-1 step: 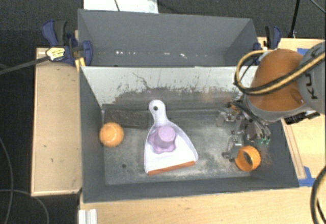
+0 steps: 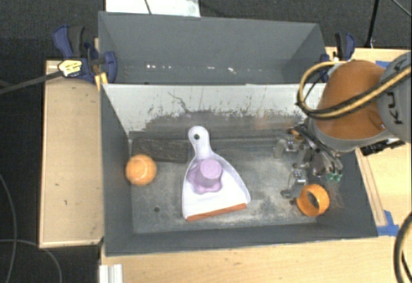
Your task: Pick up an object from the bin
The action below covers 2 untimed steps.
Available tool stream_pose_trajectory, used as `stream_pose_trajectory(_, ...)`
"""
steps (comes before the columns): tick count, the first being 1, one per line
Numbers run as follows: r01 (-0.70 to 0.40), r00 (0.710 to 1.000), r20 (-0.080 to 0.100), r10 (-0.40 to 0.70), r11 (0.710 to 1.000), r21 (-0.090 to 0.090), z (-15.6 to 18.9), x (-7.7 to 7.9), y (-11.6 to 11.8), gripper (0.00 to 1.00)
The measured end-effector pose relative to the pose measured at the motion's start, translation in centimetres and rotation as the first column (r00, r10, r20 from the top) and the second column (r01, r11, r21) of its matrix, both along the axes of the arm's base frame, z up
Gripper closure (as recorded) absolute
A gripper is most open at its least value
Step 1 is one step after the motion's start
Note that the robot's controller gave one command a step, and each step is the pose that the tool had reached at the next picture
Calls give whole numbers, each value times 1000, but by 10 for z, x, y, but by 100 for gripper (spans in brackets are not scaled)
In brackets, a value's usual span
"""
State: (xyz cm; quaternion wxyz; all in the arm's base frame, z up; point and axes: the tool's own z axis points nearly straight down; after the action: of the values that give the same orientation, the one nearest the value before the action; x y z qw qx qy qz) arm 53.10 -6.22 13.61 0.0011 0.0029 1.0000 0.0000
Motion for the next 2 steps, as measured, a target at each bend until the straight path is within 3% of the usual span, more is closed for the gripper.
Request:
stream_pose_trajectory(1, -50, 999, 4, 50, 999, 2, -10, -10, -23, 0)
stream_pose_trajectory(2, -55, 999, 0, 55, 999, 0, -30, -28, -72, 0)
